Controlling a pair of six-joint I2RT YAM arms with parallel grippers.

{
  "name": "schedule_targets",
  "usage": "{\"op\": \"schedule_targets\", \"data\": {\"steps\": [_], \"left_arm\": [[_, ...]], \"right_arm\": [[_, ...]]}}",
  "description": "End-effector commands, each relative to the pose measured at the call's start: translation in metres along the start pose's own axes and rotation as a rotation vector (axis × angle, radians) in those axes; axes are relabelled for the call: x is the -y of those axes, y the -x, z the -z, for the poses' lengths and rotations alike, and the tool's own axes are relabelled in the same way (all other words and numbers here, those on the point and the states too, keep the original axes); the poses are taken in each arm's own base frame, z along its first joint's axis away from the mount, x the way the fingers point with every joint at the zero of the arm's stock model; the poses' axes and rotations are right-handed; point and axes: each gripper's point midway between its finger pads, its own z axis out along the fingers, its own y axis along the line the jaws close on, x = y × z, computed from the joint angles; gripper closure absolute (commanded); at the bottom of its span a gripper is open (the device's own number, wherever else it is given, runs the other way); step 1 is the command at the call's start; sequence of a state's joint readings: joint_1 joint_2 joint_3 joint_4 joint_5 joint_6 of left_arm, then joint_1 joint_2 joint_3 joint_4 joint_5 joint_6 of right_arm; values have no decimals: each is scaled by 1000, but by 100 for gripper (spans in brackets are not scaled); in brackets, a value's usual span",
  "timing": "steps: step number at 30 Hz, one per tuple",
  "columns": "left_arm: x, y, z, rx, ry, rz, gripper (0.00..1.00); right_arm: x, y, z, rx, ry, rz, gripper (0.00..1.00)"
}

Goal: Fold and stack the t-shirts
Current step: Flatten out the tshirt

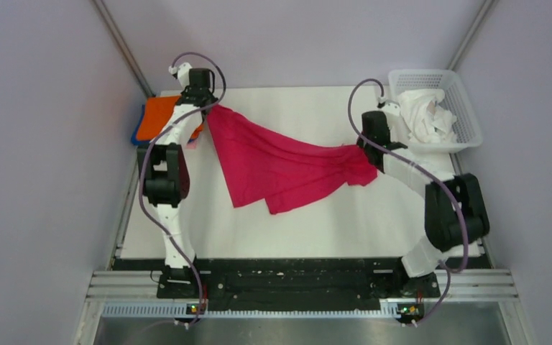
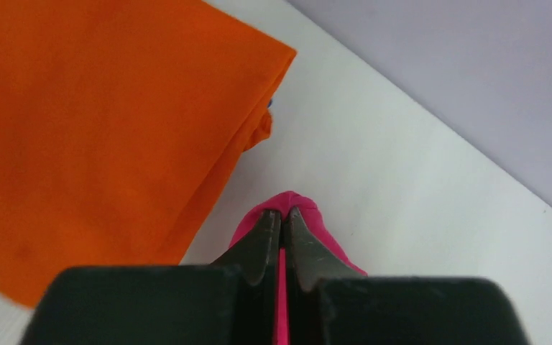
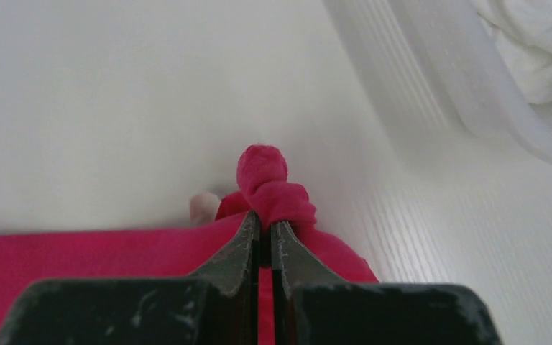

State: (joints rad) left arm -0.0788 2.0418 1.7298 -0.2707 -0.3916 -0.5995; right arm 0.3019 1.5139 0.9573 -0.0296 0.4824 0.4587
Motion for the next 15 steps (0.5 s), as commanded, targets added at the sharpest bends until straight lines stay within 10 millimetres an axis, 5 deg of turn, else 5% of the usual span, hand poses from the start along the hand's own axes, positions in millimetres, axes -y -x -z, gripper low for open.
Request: {"op": "schedule_targets", "data": {"steps": [1, 4, 6, 7, 10, 15], "left_arm": [[36, 13, -25, -11, -98, 42, 91], [46, 10, -37, -25, -121, 34, 63], [51, 15, -31, -39, -140, 15, 30], [52, 19, -24, -45, -149, 8, 21], [52, 26, 9, -61, -189, 3, 8], [28, -1, 88, -143, -246, 3, 3]], "right_arm": [[-44, 41, -51, 48, 133, -105, 97], [-54, 39, -83, 3, 152, -89, 86], [-58, 43, -92, -17, 165, -58, 69], [-59, 46, -92, -21, 165, -37, 60], [-54, 49, -78, -28, 165, -23, 4], [-26, 41, -25, -17, 165, -46, 1]]}}
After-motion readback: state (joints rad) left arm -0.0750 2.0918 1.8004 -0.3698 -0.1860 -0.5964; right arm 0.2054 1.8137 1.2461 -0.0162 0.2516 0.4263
